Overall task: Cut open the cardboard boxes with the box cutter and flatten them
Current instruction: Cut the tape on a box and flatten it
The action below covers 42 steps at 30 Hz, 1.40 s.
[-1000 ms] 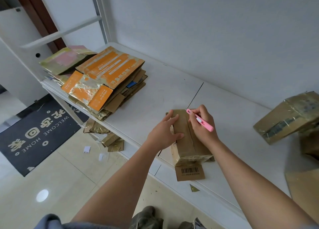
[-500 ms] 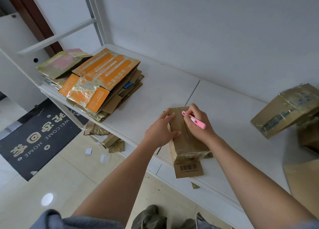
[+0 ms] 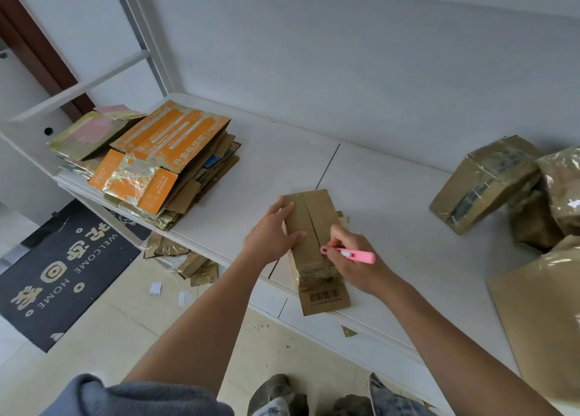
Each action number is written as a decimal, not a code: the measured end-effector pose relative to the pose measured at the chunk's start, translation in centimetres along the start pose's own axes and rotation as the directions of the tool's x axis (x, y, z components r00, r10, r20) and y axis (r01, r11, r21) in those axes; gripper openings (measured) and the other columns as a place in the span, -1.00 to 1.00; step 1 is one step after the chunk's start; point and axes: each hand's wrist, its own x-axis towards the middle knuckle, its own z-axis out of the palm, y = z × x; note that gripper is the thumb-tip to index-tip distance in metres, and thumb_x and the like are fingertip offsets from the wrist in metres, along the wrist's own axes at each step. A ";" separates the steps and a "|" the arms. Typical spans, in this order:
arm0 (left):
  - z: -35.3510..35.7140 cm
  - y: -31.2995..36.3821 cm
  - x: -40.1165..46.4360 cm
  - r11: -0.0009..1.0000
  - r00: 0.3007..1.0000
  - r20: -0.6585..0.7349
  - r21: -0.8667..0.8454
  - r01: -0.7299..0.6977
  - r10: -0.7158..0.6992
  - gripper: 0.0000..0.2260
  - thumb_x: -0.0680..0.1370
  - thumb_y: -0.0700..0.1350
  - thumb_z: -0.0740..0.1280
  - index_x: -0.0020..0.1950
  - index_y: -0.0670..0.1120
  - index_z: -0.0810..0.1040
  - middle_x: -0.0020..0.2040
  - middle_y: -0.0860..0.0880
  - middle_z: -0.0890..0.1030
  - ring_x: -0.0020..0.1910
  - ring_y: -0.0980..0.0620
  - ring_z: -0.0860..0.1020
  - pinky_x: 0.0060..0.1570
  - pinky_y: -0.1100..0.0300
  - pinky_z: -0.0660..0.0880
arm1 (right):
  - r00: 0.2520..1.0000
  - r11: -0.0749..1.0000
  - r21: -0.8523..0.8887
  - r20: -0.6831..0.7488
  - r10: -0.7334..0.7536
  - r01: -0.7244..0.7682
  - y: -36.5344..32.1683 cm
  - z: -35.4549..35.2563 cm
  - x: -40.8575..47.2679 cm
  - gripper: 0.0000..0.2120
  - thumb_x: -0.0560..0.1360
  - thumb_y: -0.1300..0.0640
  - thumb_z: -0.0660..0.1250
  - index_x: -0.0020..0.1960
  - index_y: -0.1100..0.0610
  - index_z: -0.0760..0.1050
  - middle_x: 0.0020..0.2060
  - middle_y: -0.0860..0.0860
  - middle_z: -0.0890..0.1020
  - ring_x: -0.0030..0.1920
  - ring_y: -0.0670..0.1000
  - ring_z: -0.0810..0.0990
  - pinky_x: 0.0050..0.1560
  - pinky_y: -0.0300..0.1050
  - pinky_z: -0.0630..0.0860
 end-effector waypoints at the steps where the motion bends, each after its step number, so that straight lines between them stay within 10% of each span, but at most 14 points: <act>1: 0.0 0.0 0.0 1.000 1.000 -0.006 0.004 0.003 -0.003 -0.32 0.52 0.19 0.37 0.57 0.14 0.16 0.59 0.21 0.02 0.49 0.01 0.28 0.35 -0.06 0.36 | 1.000 1.000 0.018 0.003 -0.020 0.020 0.0 0.1 -0.9 -0.75 0.61 0.12 0.23 -0.21 -0.03 0.27 -0.36 -0.02 0.51 -0.35 -0.06 0.53 -0.40 -0.29 0.36; 6: 0.0 0.0 0.3 1.000 1.000 -0.018 -0.007 0.010 -0.010 -0.31 0.50 0.18 0.41 0.56 0.13 0.21 0.58 0.21 0.06 0.49 0.04 0.26 0.35 -0.05 0.35 | 0.987 0.983 0.110 -0.080 -0.137 0.146 -0.2 0.0 -4.6 -0.73 0.57 -0.07 0.15 -0.20 0.08 0.28 -0.38 -0.06 0.41 -0.42 -0.15 0.37 -0.37 -0.37 0.30; 13: -1.7 0.7 2.2 0.977 0.998 0.000 0.202 -0.065 0.067 -0.28 0.38 0.24 0.49 0.43 -0.02 0.33 0.53 -0.05 0.21 0.49 -0.13 0.15 0.42 -0.13 0.15 | 0.971 0.932 0.363 -0.226 0.076 0.011 1.4 -1.0 -8.3 -0.76 0.51 -0.01 0.27 -0.20 0.13 0.35 -0.39 -0.03 0.52 -0.34 -0.09 0.47 -0.21 -0.28 0.44; 19: -1.4 0.8 2.1 0.998 0.998 0.059 -0.060 0.012 -0.008 -0.30 0.32 0.13 0.58 0.30 0.01 0.28 0.29 0.01 0.27 0.26 -0.06 0.33 0.30 -0.08 0.39 | 0.905 0.728 0.685 -0.329 0.269 0.033 1.8 1.2 -8.5 -0.85 0.64 0.18 0.24 0.00 0.26 0.33 -0.12 0.16 0.63 0.17 0.05 0.63 0.25 0.01 0.53; 27: 2.2 2.8 -2.6 0.972 0.959 -0.162 -0.030 0.233 -0.235 -0.27 0.31 0.36 0.45 0.23 0.01 0.19 0.12 -0.06 0.23 0.18 -0.09 0.23 0.26 -0.05 0.29 | 0.802 0.513 0.842 -0.418 0.426 0.166 2.1 0.3 -5.4 -0.88 0.65 0.15 0.22 -0.05 0.09 0.32 -0.06 0.15 0.68 0.15 0.10 0.65 0.11 -0.04 0.59; 30: 3.9 4.1 -3.6 0.970 0.944 -0.325 0.204 0.131 -0.059 -0.36 0.47 0.34 0.29 0.35 -0.01 0.20 0.23 -0.11 0.25 0.28 -0.16 0.23 0.33 -0.07 0.23 | 0.778 0.443 0.883 -0.386 0.495 0.156 2.4 -1.3 -4.1 -0.87 0.64 0.14 0.24 -0.06 0.09 0.32 -0.09 0.12 0.69 0.11 0.09 0.67 0.01 -0.01 0.62; 33: 3.9 4.8 -2.5 0.930 0.959 -0.137 0.311 -0.196 0.248 -0.56 0.65 0.09 0.15 0.52 0.09 0.21 0.49 -0.06 0.19 0.50 -0.14 0.12 0.47 -0.10 0.12 | 0.755 0.409 0.896 -0.386 0.530 0.172 3.1 -1.5 -4.3 -0.87 0.63 0.16 0.25 -0.07 0.10 0.33 -0.16 0.12 0.68 0.00 0.08 0.69 -0.09 -0.01 0.64; 42: 4.1 4.2 -1.1 0.921 0.983 0.147 0.358 -0.156 0.110 -0.49 0.64 0.17 0.05 0.56 0.30 -0.06 0.60 0.11 -0.14 0.56 0.04 -0.24 0.50 0.00 -0.28 | 0.713 0.527 0.839 -0.449 0.538 0.131 3.1 0.3 -4.6 -0.86 0.62 0.19 0.27 -0.09 0.13 0.35 -0.25 0.03 0.69 -0.07 0.05 0.70 0.08 0.20 0.61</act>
